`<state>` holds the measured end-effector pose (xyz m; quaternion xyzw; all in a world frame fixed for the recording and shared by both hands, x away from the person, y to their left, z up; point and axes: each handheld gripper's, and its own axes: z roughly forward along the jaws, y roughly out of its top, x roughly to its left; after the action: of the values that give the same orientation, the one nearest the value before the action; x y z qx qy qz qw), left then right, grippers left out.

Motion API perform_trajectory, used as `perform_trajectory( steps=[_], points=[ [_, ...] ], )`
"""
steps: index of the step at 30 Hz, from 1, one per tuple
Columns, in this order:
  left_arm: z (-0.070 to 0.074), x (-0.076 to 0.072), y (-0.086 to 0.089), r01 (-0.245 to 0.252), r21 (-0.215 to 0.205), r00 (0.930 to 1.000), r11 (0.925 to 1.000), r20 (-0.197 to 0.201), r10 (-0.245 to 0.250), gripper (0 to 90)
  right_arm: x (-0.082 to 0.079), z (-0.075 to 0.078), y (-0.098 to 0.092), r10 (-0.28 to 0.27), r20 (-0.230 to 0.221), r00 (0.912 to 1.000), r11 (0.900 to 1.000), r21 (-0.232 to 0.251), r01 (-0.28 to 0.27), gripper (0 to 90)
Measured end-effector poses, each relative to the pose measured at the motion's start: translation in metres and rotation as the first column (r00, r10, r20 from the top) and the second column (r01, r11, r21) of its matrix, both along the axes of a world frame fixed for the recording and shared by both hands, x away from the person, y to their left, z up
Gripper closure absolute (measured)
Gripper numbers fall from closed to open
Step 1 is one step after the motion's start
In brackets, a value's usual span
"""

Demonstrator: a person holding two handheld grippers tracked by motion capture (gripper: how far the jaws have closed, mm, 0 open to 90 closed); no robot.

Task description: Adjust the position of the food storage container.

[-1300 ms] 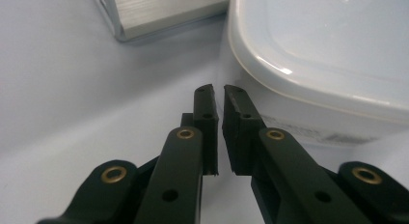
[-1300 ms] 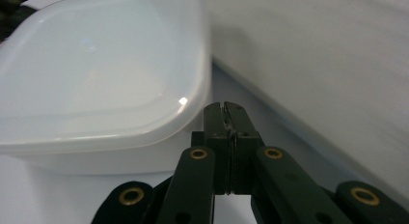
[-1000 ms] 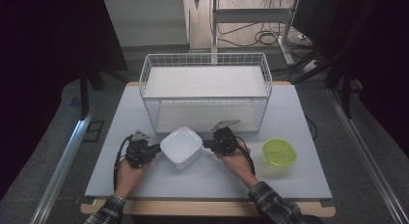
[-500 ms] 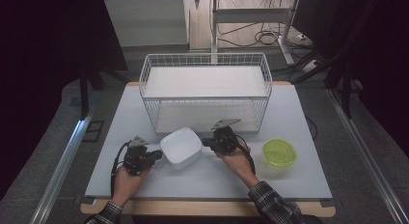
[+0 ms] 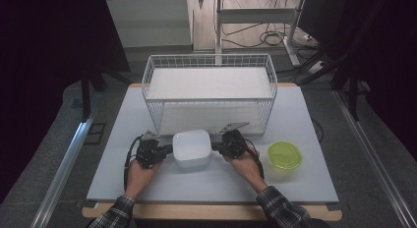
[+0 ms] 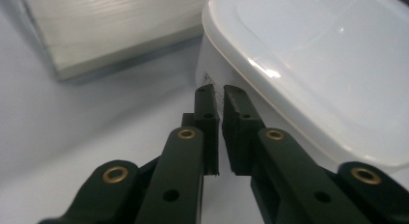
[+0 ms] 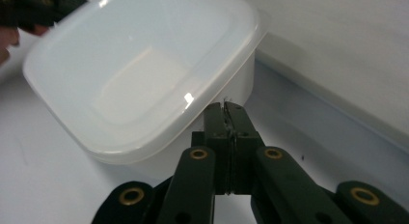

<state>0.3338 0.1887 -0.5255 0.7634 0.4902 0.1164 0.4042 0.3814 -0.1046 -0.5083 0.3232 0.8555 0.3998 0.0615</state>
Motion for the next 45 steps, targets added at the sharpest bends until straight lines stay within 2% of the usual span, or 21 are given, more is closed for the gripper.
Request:
perform_trajectory(
  steps=[2, 7, 8, 10, 11, 13, 14, 19, 22, 24, 27, 29, 31, 35, 36, 39, 45],
  points=[
    [0.0, 0.0, -0.005, 0.018, -0.007, 0.9998, 0.9998, 0.001, -0.018, 87.5, -0.007, 0.003, -0.004, -0.014, 0.008, 0.9999, 1.0, -0.014, 0.014, 89.4],
    [0.002, -0.005, -0.014, 0.061, -0.001, 0.9981, 0.9982, 0.006, -0.061, 87.5, -0.018, 0.006, -0.014, -0.032, -0.009, 0.9994, 0.999, -0.023, 0.032, 89.4],
    [0.003, -0.007, -0.019, 0.082, 0.004, 0.9966, 0.9966, 0.006, -0.082, 87.5, -0.024, 0.006, -0.019, -0.036, -0.009, 0.9993, 0.998, -0.042, 0.035, 89.4],
    [0.003, -0.009, -0.022, 0.09, 0.007, 0.9959, 0.9959, 0.008, -0.09, 87.5, -0.026, 0.006, -0.021, -0.039, -0.008, 0.9992, 0.998, -0.047, 0.039, 89.4],
    [0.004, -0.013, -0.027, 0.111, 0.012, 0.9938, 0.9937, 0.006, -0.111, 87.5, -0.031, 0.006, -0.026, -0.047, -0.003, 0.9989, 0.997, -0.06, 0.047, 89.4],
    [0.004, -0.015, -0.03, 0.12, 0.015, 0.9927, 0.9926, 0.005, -0.121, 87.6, -0.035, 0.007, -0.031, -0.058, -0.003, 0.9983, 0.996, -0.068, 0.058, 89.4],
    [0.004, -0.018, -0.034, 0.141, 0.025, 0.9901, 0.9897, -0.002, -0.141, 87.6, -0.037, 0.008, -0.033, -0.061, -0.006, 0.9981, 0.996, -0.071, 0.061, 89.5],
    [0.004, -0.024, -0.04, 0.166, 0.024, 0.9861, 0.9858, -0.005, -0.166, 87.2, -0.048, 0.011, -0.042, -0.076, -0.003, 0.9971, 0.994, -0.075, 0.075, 89.5],
    [0.005, -0.024, -0.044, 0.162, 0.046, 0.9867, 0.9857, 0.003, -0.163, 86.2, -0.05, 0.011, -0.044, -0.08, -0.003, 0.9968, 0.994, -0.074, 0.08, 89.3],
    [0.005, -0.016, -0.046, 0.132, 0.066, 0.9909, 0.9891, 0.018, -0.133, 84.8, -0.046, 0.011, -0.043, -0.094, 0.012, 0.9955, 0.992, -0.081, 0.095, 88.9],
    [0.003, -0.01, -0.047, 0.122, 0.071, 0.9923, 0.9901, 0.013, -0.123, 84.7, -0.04, 0.009, -0.042, -0.098, 0.027, 0.9948, 0.991, -0.085, 0.1, 88.7],
    [0.001, -0.008, -0.049, 0.116, 0.071, 0.993, 0.9907, 0.014, -0.117, 86.1, -0.035, 0.007, -0.043, -0.107, 0.018, 0.9941, 0.991, -0.075, 0.108, 89.4],
    [0.002, -0.009, -0.05, 0.126, 0.077, 0.9916, 0.989, 0.019, -0.128, 88.1, -0.034, 0.006, -0.043, -0.107, 0.017, 0.9942, 0.992, -0.07, 0.107, 89.7],
    [0.006, -0.016, -0.052, 0.137, 0.062, 0.9901, 0.9886, 0.02, -0.139, 89.7, -0.043, 0.008, -0.044, -0.103, 0.027, 0.9944, 0.99, -0.095, 0.105, 89.8],
    [0.007, -0.021, -0.054, 0.154, 0.071, 0.9878, 0.9855, 0.011, -0.155, 89.7, -0.049, 0.009, -0.045, -0.105, 0.026, 0.9941, 0.989, -0.098, 0.107, 89.8],
    [0.007, -0.028, -0.055, 0.169, 0.067, 0.9856, 0.9834, 0.001, -0.169, 89.7, -0.054, 0.01, -0.046, -0.108, 0.041, 0.9933, 0.987, -0.118, 0.112, 89.8],
    [0.009, -0.041, -0.055, 0.196, 0.05, 0.9806, 0.9793, -0.011, -0.196, 88.5, -0.068, 0.011, -0.051, -0.098, 0.027, 0.9949, 0.988, -0.118, 0.1, 89.7]
  ],
)
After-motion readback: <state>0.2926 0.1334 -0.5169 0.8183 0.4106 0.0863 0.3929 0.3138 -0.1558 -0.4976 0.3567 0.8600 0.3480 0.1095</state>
